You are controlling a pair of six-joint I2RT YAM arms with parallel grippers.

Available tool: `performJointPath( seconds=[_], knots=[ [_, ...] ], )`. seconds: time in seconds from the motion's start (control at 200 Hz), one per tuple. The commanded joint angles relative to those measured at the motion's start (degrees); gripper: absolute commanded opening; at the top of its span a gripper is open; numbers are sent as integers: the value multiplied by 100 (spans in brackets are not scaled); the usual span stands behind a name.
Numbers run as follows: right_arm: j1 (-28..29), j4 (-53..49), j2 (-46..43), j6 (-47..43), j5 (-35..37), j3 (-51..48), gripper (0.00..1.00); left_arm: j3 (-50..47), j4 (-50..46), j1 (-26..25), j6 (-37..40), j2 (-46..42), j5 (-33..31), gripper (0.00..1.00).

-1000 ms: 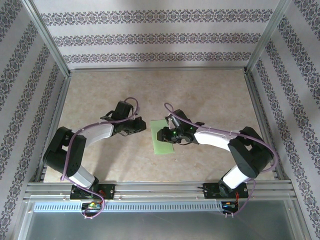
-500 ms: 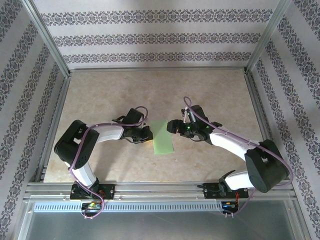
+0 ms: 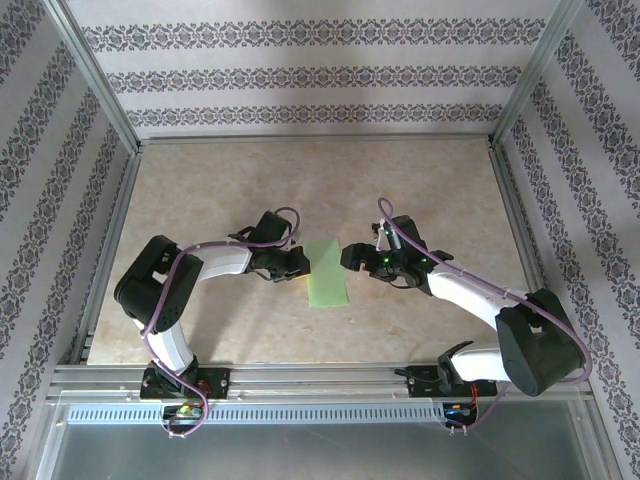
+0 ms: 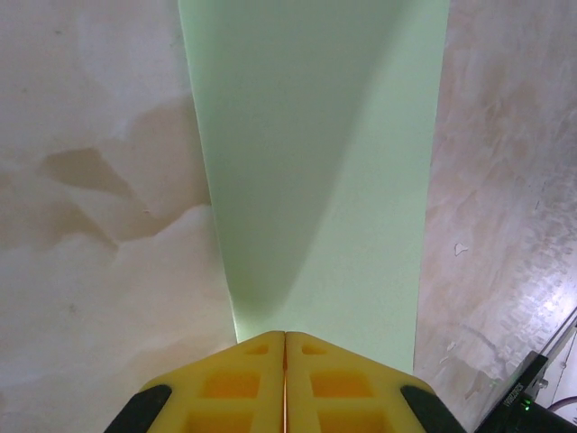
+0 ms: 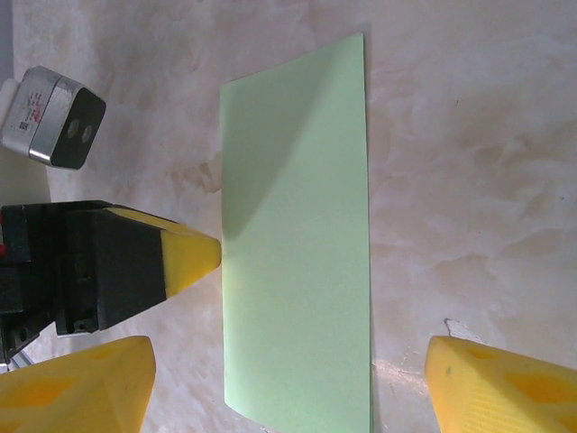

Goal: Fold a paper plane with a square sheet of paper (fold left side to right side)
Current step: Fold the triangle a second time at the center of the table.

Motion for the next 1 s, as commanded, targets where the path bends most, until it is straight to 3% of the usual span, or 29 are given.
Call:
performJointPath(
  seconds=[0.0, 0.43, 0.999],
  knots=[
    [-37, 32, 97, -60, -140, 8, 78, 135, 87, -57, 48, 177, 71, 9],
    [-18, -1054, 491, -111, -1157, 167, 48, 202, -595, -57, 551, 416, -43, 9],
    [375, -622, 1256, 102, -1310, 102, 45, 164, -533, -64, 543, 418, -58, 9]
  ],
)
